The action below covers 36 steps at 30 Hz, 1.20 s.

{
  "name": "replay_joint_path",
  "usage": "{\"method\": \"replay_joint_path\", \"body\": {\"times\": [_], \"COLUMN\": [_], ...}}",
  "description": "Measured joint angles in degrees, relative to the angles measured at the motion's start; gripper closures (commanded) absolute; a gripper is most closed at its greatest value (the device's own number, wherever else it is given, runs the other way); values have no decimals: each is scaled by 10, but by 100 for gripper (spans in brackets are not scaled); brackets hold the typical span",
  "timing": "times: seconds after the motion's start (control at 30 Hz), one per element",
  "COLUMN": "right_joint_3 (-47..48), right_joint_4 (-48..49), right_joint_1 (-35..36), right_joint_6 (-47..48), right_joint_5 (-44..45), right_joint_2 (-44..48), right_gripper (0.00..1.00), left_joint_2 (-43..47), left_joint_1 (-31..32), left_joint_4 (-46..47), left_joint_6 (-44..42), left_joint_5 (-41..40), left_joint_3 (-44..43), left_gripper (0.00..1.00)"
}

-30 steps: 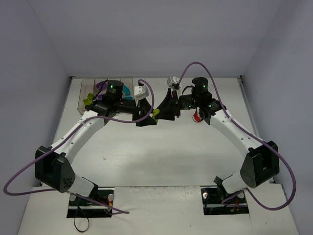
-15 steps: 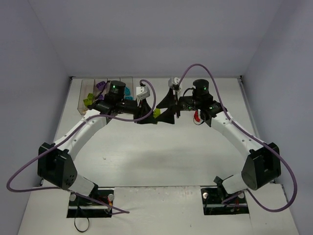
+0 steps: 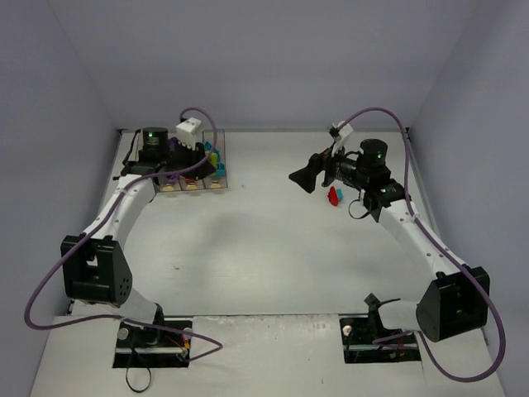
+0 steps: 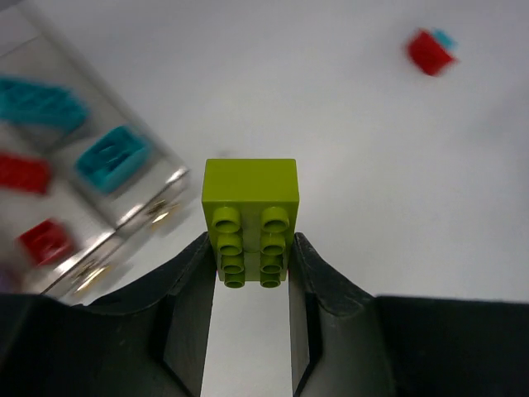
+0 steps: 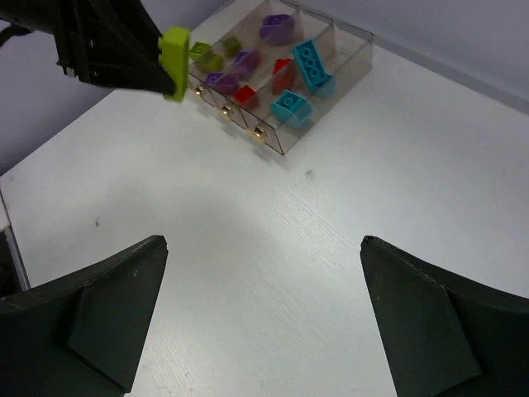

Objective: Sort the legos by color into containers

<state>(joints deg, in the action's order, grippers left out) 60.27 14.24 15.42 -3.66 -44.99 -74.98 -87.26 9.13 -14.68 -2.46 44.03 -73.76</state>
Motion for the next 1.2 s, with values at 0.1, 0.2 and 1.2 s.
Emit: {"method": "replay_joint_path", "body": {"times": [0.1,0.2,1.2], "right_joint_3": [-38,-69,-176], "right_joint_4": [1,0,-65], "right_joint_1": [-1,-1,-15], "right_joint_6": [-25,-43,-146], "right_joint_5": [44,79,413], "right_joint_2": [15,26,127], "right_gripper": [0,0,22], "left_joint_2": [-22,-58,-430], "left_joint_1": [-43,-85,-204], "left_joint_4": [-2,-1,-100], "left_joint_6": [30,57,71], "left_joint_5": [-120,-210,-374], "left_joint_3": [-20,-60,-411], "left_gripper": [100,100,36]}}
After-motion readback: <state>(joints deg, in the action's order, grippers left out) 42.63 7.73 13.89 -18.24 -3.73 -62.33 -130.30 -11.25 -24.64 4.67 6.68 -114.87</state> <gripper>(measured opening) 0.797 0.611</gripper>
